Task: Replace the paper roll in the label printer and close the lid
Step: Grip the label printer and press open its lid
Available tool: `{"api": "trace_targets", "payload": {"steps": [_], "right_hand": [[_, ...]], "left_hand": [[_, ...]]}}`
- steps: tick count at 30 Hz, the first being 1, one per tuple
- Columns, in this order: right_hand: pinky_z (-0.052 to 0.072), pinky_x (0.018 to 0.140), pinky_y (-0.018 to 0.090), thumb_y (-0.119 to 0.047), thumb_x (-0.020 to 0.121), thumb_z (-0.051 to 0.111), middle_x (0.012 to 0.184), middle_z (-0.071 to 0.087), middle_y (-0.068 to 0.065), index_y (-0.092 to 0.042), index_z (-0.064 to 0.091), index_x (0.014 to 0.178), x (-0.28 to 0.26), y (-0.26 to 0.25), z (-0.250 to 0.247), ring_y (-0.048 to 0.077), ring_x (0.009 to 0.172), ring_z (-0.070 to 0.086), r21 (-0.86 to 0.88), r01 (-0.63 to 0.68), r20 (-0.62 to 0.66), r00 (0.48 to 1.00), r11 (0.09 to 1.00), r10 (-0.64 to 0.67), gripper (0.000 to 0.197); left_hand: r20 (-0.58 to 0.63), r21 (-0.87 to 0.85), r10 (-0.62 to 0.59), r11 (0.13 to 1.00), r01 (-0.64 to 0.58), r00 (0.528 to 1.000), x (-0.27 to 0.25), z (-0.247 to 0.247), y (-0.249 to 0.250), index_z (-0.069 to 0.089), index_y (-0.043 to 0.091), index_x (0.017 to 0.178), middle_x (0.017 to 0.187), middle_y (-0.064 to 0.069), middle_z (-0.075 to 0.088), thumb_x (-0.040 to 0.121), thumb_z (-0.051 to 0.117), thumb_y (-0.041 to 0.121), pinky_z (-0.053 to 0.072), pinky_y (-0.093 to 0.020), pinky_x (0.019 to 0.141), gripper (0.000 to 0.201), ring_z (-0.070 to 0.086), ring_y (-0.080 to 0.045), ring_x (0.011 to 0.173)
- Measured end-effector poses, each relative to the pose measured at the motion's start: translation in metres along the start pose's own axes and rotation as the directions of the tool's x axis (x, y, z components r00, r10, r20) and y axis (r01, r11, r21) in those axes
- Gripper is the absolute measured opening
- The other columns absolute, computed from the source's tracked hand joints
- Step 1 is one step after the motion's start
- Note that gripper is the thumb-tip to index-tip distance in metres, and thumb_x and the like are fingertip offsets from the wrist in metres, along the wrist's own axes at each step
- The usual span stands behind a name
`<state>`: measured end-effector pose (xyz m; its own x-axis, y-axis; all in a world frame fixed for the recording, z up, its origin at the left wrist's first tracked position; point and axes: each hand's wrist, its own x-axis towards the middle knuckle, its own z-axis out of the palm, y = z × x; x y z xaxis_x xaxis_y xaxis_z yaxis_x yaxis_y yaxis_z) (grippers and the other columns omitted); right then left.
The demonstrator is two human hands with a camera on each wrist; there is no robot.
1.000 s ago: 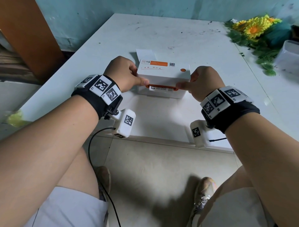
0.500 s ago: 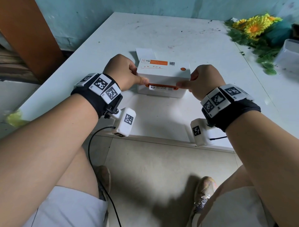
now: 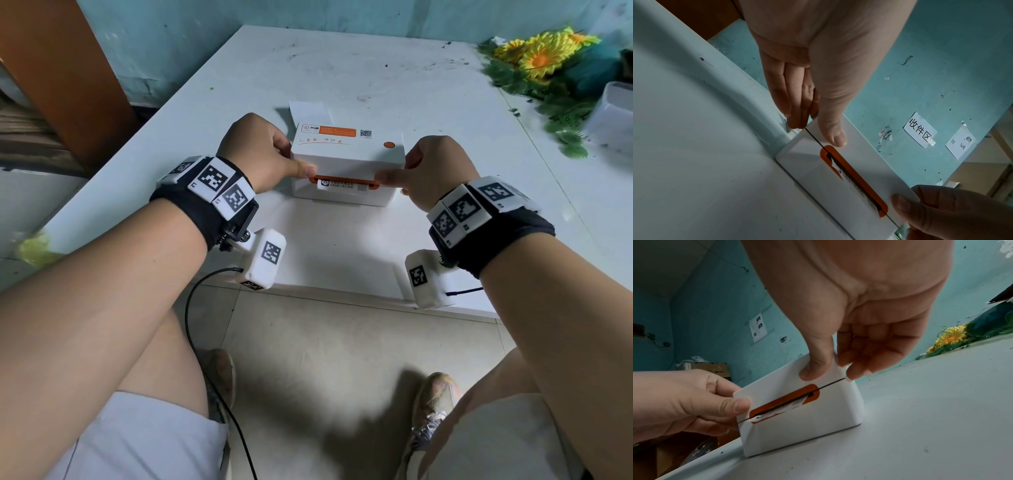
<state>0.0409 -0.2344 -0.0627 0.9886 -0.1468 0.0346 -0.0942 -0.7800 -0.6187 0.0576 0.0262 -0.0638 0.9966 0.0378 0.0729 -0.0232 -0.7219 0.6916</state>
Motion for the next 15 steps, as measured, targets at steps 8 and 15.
{"api": "trace_targets", "payload": {"steps": [8, 15], "right_hand": [[0.045, 0.066, 0.031, -0.041, 0.08, 0.091, 0.1, 0.08, 0.015, -0.012, 0.066, 0.094, -0.001, 0.0026, -0.0041, 0.03, 0.083, 0.069, 0.052, -0.042, 0.021, 0.999, 0.998, 0.041, 0.041], [0.058, 0.085, 0.041, -0.042, 0.08, 0.09, 0.108, 0.078, 0.013, -0.014, 0.063, 0.099, -0.0048, 0.0007, -0.0063, 0.034, 0.1, 0.077, 0.062, -0.074, 0.026, 0.997, 0.995, 0.072, 0.043]], "left_hand": [[-0.014, -0.055, 0.023, 0.998, -0.023, 1.0, -0.0057, 0.0038, -0.0001, 0.082, 0.01, 0.09, 0.088, -0.005, 0.082, 0.067, 0.098, 0.04, 0.062, -0.045, 0.087, 0.042, 0.079, -0.03, 0.091], [0.012, -0.013, 0.052, 0.999, -0.052, 0.999, -0.0023, 0.0065, -0.0012, 0.075, 0.007, 0.093, 0.094, -0.009, 0.081, 0.07, 0.096, 0.042, 0.06, -0.045, 0.085, 0.046, 0.076, -0.031, 0.092]]}}
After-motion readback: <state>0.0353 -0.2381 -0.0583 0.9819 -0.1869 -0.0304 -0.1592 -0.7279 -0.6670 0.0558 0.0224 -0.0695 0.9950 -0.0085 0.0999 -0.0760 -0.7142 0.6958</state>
